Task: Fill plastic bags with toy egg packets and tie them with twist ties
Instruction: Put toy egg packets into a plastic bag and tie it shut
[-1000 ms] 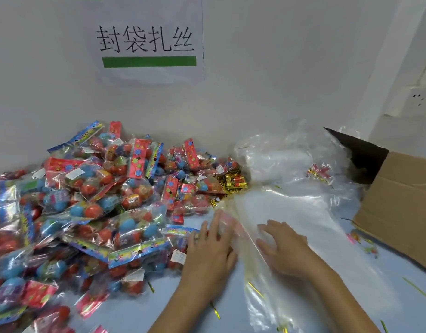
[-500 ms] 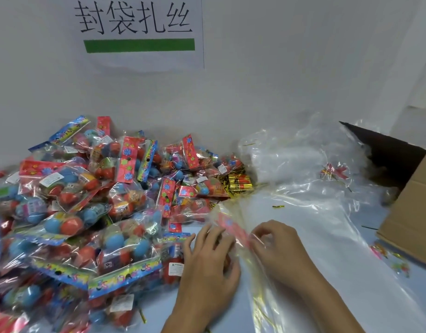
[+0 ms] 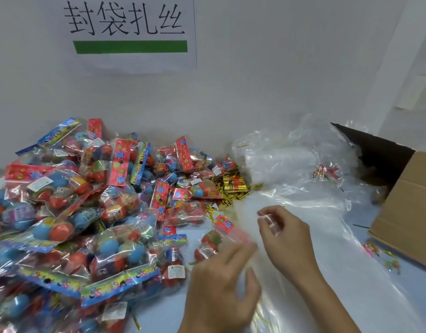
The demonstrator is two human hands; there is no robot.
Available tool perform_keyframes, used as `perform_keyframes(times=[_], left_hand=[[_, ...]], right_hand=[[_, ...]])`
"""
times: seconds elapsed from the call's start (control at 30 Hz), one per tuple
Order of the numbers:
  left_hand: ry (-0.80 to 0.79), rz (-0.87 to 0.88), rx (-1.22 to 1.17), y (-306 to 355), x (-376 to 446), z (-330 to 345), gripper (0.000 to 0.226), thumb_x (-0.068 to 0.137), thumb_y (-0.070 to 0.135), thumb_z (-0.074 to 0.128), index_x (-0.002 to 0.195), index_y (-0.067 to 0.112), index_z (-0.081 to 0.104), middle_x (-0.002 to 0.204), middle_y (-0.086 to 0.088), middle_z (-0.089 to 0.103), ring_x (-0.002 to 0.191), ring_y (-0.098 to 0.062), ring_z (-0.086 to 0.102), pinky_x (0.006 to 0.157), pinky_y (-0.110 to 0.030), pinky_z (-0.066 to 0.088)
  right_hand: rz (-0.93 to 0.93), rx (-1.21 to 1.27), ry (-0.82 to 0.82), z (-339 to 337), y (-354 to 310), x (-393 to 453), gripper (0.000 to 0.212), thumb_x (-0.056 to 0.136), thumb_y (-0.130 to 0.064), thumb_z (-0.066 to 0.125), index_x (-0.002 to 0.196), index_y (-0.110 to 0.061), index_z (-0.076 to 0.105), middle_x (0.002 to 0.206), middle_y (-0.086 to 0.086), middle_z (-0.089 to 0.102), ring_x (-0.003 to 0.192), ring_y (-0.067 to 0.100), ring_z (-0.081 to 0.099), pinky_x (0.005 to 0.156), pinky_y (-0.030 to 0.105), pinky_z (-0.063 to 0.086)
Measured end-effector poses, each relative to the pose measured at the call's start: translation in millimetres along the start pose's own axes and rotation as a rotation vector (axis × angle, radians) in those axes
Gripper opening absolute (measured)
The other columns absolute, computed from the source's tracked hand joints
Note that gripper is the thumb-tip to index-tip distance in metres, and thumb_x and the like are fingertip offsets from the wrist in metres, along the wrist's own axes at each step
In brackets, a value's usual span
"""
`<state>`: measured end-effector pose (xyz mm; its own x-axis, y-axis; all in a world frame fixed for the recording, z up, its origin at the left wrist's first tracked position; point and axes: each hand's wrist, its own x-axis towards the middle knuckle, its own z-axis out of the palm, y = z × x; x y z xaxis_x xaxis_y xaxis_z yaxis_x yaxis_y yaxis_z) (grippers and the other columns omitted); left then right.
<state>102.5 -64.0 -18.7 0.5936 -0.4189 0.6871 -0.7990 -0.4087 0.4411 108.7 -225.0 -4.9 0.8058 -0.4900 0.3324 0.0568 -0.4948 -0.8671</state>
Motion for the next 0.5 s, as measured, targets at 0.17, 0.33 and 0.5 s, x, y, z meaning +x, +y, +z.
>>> perform_keyframes(times=[0.17, 0.33, 0.5], left_hand=[[0.249, -0.424, -0.177, -14, 26, -23, 0.013, 0.096, 0.026, 0.054, 0.098, 0.029, 0.066, 0.074, 0.014, 0.064, 0.049, -0.005, 0.055, 0.046, -0.02, 0.043], [0.151, -0.728, -0.736, -16, 20, -24, 0.03, 0.085, 0.031, 0.07, 0.111, 0.022, 0.057, 0.087, 0.004, 0.067, 0.063, -0.016, 0.066, 0.053, -0.028, 0.051], [-0.037, -0.766, -0.835, -29, 1, -31, 0.069, 0.074, 0.014, 0.086, 0.13, 0.02, 0.046, 0.101, 0.008, 0.069, 0.082, -0.014, 0.07, 0.07, -0.023, 0.055]], right_hand=[[-0.103, -0.049, -0.087, 19, -24, 3, 0.025, 0.089, -0.014, 0.069, 0.083, -0.038, 0.066, 0.08, -0.017, 0.069, 0.076, 0.001, 0.061, 0.065, 0.009, 0.045], [-0.011, 0.132, -0.129, 55, -49, 13, 0.006, 0.088, -0.024, 0.075, 0.089, -0.028, 0.071, 0.088, -0.013, 0.071, 0.084, -0.003, 0.064, 0.069, 0.008, 0.047], [0.252, 0.397, -0.013, 67, -43, -2, 0.013, 0.088, -0.023, 0.074, 0.095, -0.03, 0.067, 0.088, -0.004, 0.073, 0.076, 0.005, 0.069, 0.063, 0.017, 0.051]])
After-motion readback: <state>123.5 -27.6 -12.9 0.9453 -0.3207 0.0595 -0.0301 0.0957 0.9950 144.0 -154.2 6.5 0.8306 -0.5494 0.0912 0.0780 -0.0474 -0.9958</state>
